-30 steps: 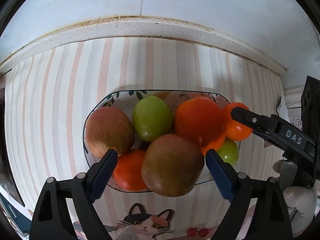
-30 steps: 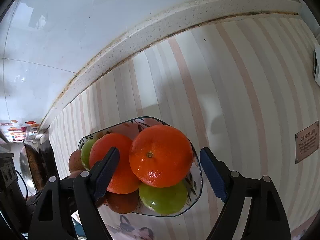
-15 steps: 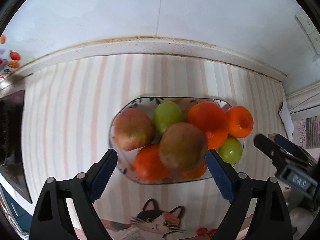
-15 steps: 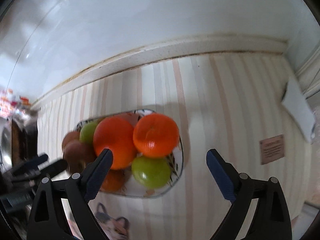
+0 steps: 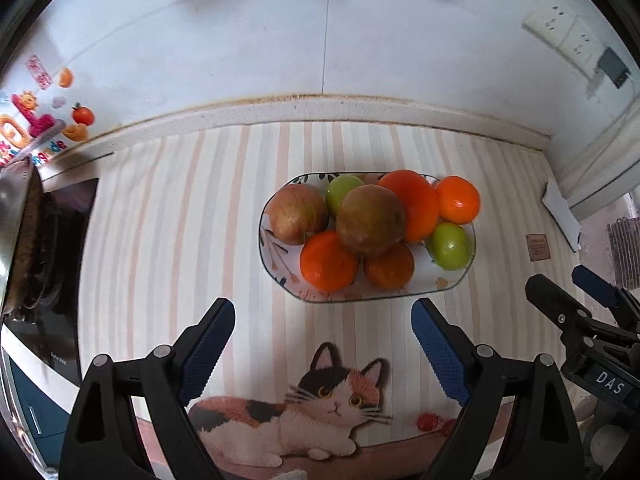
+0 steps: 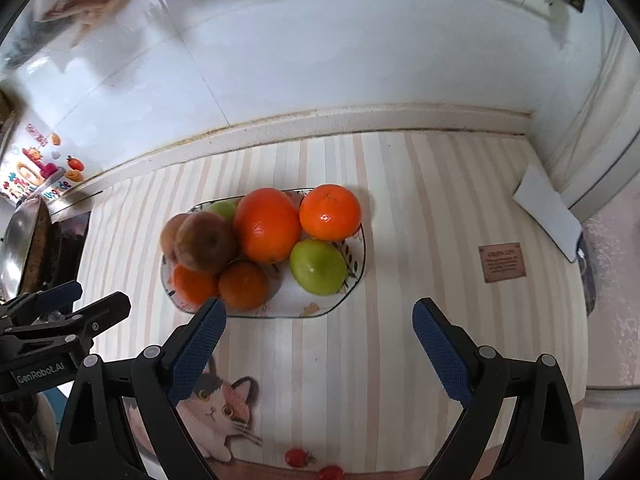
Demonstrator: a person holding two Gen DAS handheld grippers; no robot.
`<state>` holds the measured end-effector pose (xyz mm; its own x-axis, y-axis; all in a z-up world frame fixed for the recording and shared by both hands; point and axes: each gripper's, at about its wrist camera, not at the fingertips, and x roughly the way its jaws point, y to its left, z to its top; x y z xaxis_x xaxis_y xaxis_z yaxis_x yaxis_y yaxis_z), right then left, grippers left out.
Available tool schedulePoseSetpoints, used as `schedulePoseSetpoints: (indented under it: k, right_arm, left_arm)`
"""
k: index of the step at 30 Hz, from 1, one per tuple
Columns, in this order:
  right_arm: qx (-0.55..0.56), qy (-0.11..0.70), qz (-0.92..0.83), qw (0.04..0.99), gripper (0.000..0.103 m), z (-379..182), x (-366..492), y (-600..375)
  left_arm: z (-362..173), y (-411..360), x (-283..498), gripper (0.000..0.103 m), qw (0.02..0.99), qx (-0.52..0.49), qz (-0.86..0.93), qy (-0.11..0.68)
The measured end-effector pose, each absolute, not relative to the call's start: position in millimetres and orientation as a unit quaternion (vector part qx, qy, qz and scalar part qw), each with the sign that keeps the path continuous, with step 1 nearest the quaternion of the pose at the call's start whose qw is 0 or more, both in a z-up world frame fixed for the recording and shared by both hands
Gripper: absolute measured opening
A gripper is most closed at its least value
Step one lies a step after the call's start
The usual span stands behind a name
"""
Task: Organize fruits
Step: 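Withdraw both tools toward the two cherry tomatoes by the mat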
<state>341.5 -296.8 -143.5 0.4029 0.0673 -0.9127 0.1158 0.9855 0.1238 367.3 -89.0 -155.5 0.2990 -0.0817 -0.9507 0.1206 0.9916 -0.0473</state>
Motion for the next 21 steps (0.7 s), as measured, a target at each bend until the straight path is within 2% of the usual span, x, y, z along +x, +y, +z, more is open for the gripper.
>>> schedulePoseSetpoints:
  k: [21]
  right_arm:
    - [0.08,0.46,-0.014,0.884,0.096,-39.2,243.7,-282.9]
  left_arm:
    - [-76.4,-75.8,284.6,0.09,0.853,0.015,-0.071,0.517]
